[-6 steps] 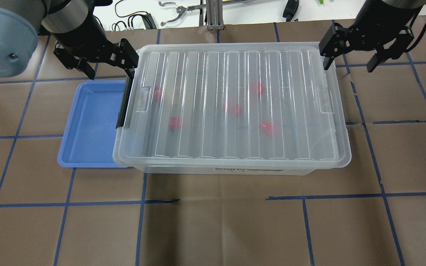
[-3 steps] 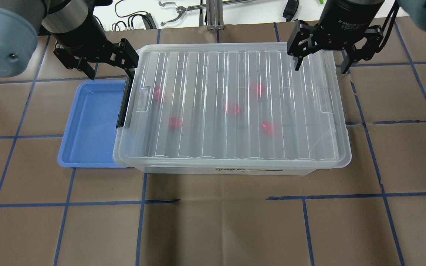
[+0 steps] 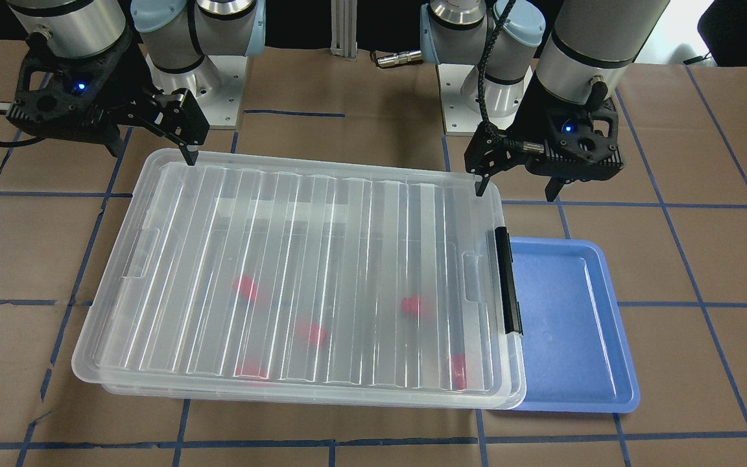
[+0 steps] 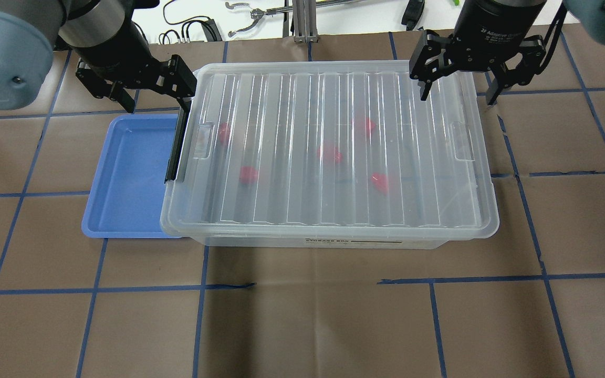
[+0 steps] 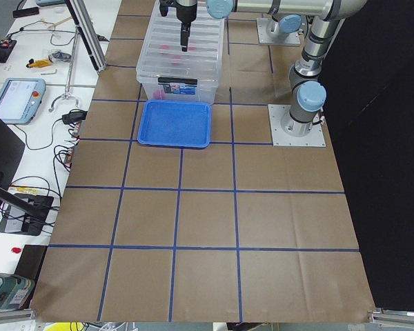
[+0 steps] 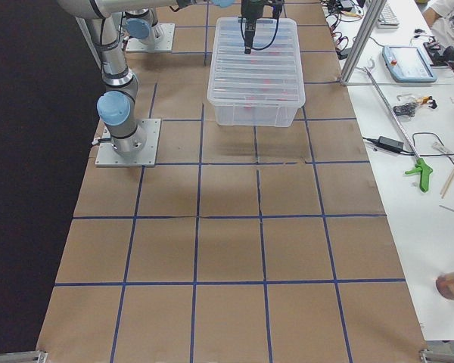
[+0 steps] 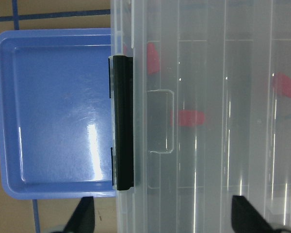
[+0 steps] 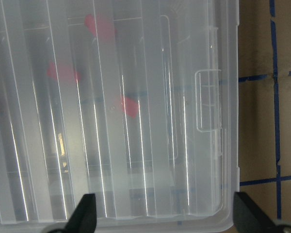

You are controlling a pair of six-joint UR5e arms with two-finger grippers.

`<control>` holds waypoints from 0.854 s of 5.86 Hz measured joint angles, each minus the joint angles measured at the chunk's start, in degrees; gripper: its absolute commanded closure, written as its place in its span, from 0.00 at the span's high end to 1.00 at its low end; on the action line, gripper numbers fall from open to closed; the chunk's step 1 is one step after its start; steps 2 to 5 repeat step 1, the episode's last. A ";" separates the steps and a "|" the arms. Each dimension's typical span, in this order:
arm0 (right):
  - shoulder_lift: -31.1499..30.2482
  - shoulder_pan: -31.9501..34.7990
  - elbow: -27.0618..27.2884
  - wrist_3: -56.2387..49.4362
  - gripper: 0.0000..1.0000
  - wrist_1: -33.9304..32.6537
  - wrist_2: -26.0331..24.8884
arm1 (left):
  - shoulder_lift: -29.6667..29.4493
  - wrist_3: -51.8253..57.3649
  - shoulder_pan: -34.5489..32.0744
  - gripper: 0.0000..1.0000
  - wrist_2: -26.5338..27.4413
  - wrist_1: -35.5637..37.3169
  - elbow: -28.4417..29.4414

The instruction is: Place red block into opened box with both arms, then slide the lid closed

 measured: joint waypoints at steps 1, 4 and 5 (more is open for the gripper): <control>-0.01 0.00 0.12 -0.02 1.00 0.01 0.11 | 0.00 0.00 0.00 0.98 0.00 0.00 0.00; -0.01 0.00 0.12 -0.02 1.00 0.01 0.11 | 0.00 0.00 0.00 0.98 0.00 0.00 0.00; -0.01 0.00 0.12 -0.02 1.00 0.01 0.11 | 0.00 0.00 0.00 0.98 0.00 0.00 0.00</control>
